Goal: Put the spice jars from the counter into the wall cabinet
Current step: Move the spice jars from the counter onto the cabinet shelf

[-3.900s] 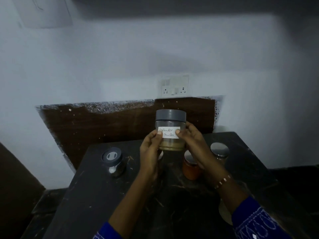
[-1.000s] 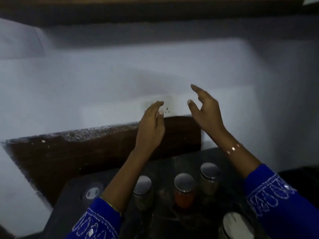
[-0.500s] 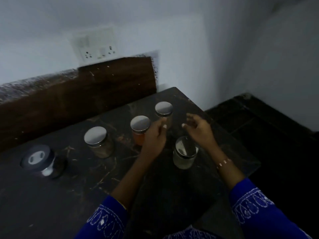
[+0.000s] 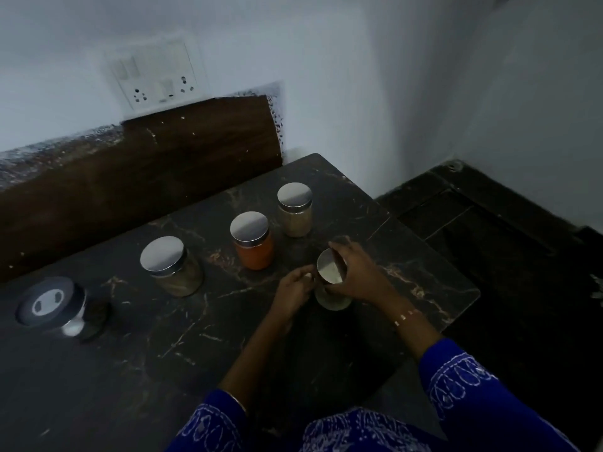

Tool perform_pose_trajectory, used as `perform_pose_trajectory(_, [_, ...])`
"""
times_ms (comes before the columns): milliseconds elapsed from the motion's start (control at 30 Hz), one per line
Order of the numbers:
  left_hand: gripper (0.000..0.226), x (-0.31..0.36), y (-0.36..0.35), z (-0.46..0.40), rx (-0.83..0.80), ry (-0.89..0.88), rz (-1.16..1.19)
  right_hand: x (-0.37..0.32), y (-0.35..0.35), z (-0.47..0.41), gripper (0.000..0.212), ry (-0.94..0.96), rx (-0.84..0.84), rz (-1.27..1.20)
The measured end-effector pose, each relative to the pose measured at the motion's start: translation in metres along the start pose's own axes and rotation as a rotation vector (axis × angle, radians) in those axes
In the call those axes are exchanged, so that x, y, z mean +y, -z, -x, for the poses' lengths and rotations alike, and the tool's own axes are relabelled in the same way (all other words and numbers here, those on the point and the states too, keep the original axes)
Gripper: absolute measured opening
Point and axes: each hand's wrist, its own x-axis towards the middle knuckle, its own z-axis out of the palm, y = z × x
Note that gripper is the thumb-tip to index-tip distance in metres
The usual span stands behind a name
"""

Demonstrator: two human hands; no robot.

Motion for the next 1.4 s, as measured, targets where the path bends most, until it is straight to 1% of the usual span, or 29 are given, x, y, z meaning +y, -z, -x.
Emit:
perform_pose_trajectory(133, [0.027, 0.016, 0.011, 0.01, 0.057, -0.093, 0.006, -0.018, 0.024, -0.01, 0.083, 0.014, 0.002, -0.09])
perform_pose_trajectory(167, [0.026, 0.021, 0.016, 0.013, 0.079, -0.119, 0.024, -0.025, 0.031, -0.013, 0.08, 0.022, 0.005, -0.161])
perform_pose_trajectory(233, [0.023, 0.032, 0.03, 0.021, 0.136, -0.159, 0.064, -0.038, 0.046, -0.02, 0.073, 0.045, -0.012, -0.379])
perform_pose_trajectory(300, [0.027, 0.042, 0.045, 0.028, 0.178, -0.176, 0.106, -0.051, 0.059, -0.026, 0.063, 0.115, -0.084, -0.607])
perform_pose_trajectory(367, [0.035, 0.052, 0.059, 0.035, 0.162, -0.138, 0.239, -0.067, 0.069, -0.033, 0.053, 0.206, -0.157, -0.814])
perform_pose_trajectory(433, [0.043, 0.061, 0.069, 0.041, 0.073, -0.089, 0.462, -0.088, 0.077, -0.039, 0.054, 0.29, -0.225, -0.963])
perform_pose_trajectory(500, [0.047, 0.075, 0.073, 0.052, -0.033, -0.11, 0.628, -0.11, 0.082, -0.046, 0.056, 0.347, -0.273, -1.053])
perform_pose_trajectory(567, [0.051, 0.088, 0.072, 0.063, -0.082, -0.173, 0.742, -0.131, 0.084, -0.051, 0.053, 0.368, -0.261, -1.095])
perform_pose_trajectory(633, [0.062, 0.099, 0.072, 0.07, -0.043, -0.274, 0.806, -0.149, 0.083, -0.055, 0.044, 0.35, -0.193, -1.124])
perform_pose_trajectory(667, [0.066, 0.103, 0.075, 0.07, 0.014, -0.34, 0.805, -0.157, 0.081, -0.056, 0.039, 0.334, -0.146, -1.115])
perform_pose_trajectory(733, [0.061, 0.111, 0.082, 0.071, 0.158, -0.458, 0.777, -0.17, 0.078, -0.056, 0.033, 0.32, -0.096, -1.038])
perform_pose_trajectory(800, [0.05, 0.118, 0.091, 0.074, 0.294, -0.571, 0.678, -0.182, 0.071, -0.053, 0.036, 0.323, -0.164, -0.96])
perform_pose_trajectory(867, [0.041, 0.125, 0.098, 0.08, 0.391, -0.67, 0.556, -0.194, 0.065, -0.051, 0.038, 0.349, -0.234, -0.93])
perform_pose_trajectory(967, [0.039, 0.139, 0.105, 0.092, 0.457, -0.788, 0.451, -0.215, 0.074, -0.055, 0.039, 0.443, -0.268, -0.926])
perform_pose_trajectory(1067, [0.042, 0.167, 0.113, 0.109, 0.486, -0.886, 0.37, -0.243, 0.101, -0.061, 0.03, 0.59, -0.283, -0.901])
perform_pose_trajectory(1100, [0.041, 0.18, 0.115, 0.115, 0.497, -0.925, 0.335, -0.254, 0.112, -0.063, 0.032, 0.631, -0.269, -0.879])
perform_pose_trajectory(1200, [0.039, 0.226, 0.12, 0.134, 0.562, -1.053, 0.202, -0.287, 0.149, -0.068, 0.051, 0.736, -0.187, -0.843])
perform_pose_trajectory(1267, [0.039, 0.258, 0.123, 0.148, 0.608, -1.136, 0.105, -0.31, 0.176, -0.069, 0.059, 0.802, -0.129, -0.841])
perform_pose_trajectory(1333, [0.034, 0.291, 0.124, 0.163, 0.642, -1.229, -0.004, -0.332, 0.204, -0.072, 0.062, 0.86, -0.061, -0.854])
perform_pose_trajectory(1400, [0.032, 0.325, 0.123, 0.176, 0.676, -1.307, -0.084, -0.351, 0.231, -0.076, 0.06, 0.912, 0.004, -0.901])
